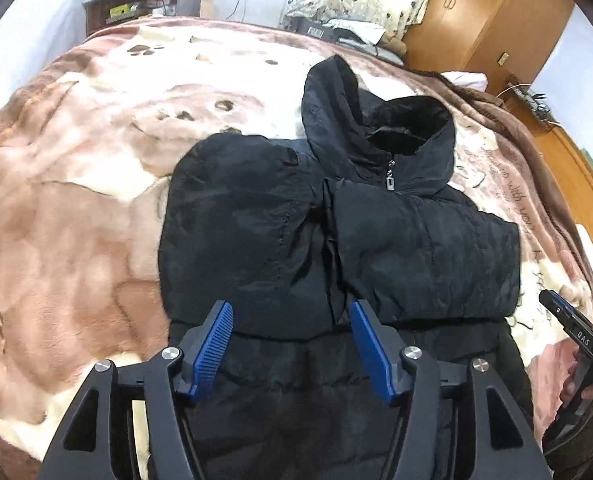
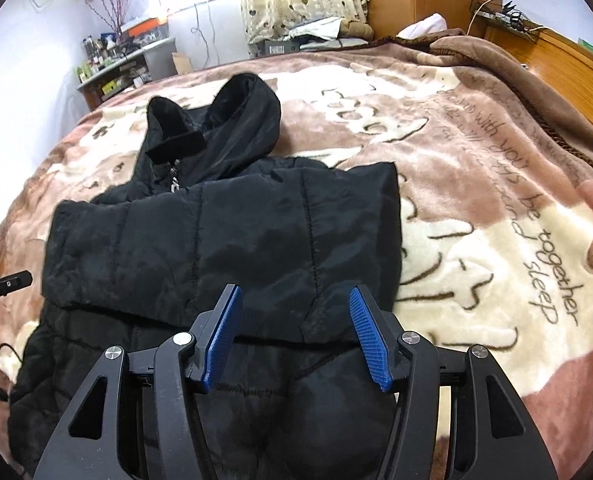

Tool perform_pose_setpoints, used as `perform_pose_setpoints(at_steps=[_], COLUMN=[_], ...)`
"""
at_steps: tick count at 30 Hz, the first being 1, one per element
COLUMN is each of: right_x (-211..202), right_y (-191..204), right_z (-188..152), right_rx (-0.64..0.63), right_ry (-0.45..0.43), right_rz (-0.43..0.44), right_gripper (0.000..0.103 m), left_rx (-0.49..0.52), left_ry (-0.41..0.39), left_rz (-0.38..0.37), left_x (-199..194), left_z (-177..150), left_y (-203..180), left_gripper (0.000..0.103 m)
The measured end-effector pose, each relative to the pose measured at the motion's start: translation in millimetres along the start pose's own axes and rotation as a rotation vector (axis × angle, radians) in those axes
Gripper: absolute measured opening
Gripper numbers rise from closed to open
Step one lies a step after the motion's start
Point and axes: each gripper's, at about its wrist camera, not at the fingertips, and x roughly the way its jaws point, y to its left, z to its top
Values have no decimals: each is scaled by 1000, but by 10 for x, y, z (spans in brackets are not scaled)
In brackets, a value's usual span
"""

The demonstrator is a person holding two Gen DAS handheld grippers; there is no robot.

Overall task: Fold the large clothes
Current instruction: 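Move both tools down to the jacket hem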

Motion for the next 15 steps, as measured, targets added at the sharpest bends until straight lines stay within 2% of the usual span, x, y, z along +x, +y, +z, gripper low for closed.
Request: perform_pose_setpoints(at_steps=[5,9,12,15], right_x=[-288,-516,-649,-792], right_y=[-88,-204,-278,-363], right_z=[-128,-335,-493,-686], right_rx=[1,19,34,57], right_ry=[-18,-26,-21,-12], right_rz=[-3,-8,-14,-17], right_gripper=[57,58,58,59], left_rx=[19,-17,-28,-38], left_ry=[-8,43,60,90], left_rz=[9,-51,-31,-43], left_x=[-271,-390,-456,-534], left_z=[-190,-417,-577,-746], left_y=[135,325,425,504], left_gripper=[66,67,67,68])
